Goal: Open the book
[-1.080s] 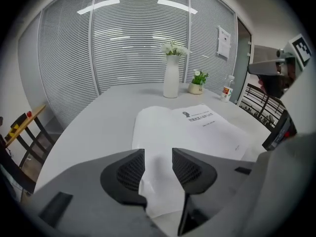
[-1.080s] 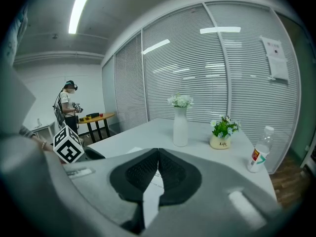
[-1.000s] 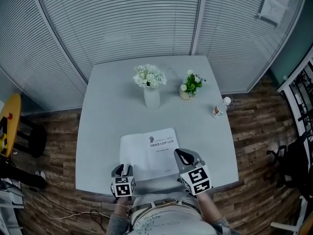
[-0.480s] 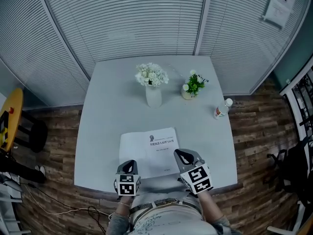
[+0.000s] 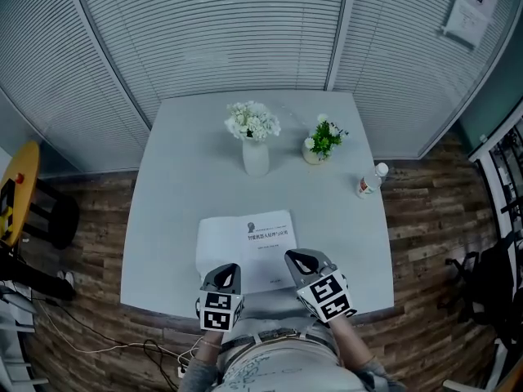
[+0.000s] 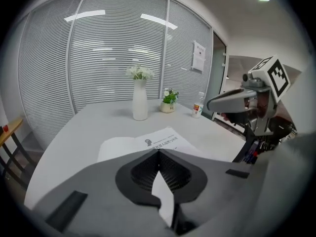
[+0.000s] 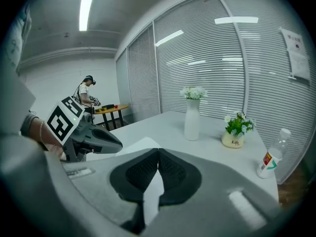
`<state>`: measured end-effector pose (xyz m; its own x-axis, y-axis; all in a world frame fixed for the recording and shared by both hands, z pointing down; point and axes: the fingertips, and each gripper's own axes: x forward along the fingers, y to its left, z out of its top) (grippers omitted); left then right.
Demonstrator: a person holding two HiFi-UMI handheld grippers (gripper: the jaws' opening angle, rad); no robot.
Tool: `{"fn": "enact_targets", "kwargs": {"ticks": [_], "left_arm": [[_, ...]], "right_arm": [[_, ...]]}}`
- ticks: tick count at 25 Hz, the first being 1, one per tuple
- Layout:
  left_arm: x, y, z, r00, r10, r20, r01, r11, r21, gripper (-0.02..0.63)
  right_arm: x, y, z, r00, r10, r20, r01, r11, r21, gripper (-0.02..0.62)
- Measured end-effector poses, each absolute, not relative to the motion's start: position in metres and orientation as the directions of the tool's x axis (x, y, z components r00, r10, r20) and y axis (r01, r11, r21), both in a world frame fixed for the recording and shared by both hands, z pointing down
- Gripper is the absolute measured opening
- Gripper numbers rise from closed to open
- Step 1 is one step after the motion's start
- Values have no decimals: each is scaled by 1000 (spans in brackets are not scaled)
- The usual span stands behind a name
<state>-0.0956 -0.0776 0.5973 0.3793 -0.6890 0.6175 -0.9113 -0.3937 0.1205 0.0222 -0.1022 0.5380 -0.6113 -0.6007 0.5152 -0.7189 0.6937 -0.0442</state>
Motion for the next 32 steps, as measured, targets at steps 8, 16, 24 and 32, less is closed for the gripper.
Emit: {"fn": "enact_targets", "kwargs": {"ticks": [8,16,24,32], "left_arm": [[-60,-76,567,481,-690,541,-873,-434,223,-2],[-41,-86,524,538,-731,420,-841,-499,209,-2],[-28,-94,470,554,-767,323,-829,-545,127,-2],[-21,-88,416,573,-797,193,-819,-563,109,-2]], "right_arm": [[10,-91,542,-650,-545,529,-659,751,-37,0],[-6,-92,510,-766,-512,387,-597,791,-136,0],[-4,-100,465,-834,-498,236,-546,806,-229,0],[-5,-91,408,-880,-472,53,-471,854,-219,0]]}}
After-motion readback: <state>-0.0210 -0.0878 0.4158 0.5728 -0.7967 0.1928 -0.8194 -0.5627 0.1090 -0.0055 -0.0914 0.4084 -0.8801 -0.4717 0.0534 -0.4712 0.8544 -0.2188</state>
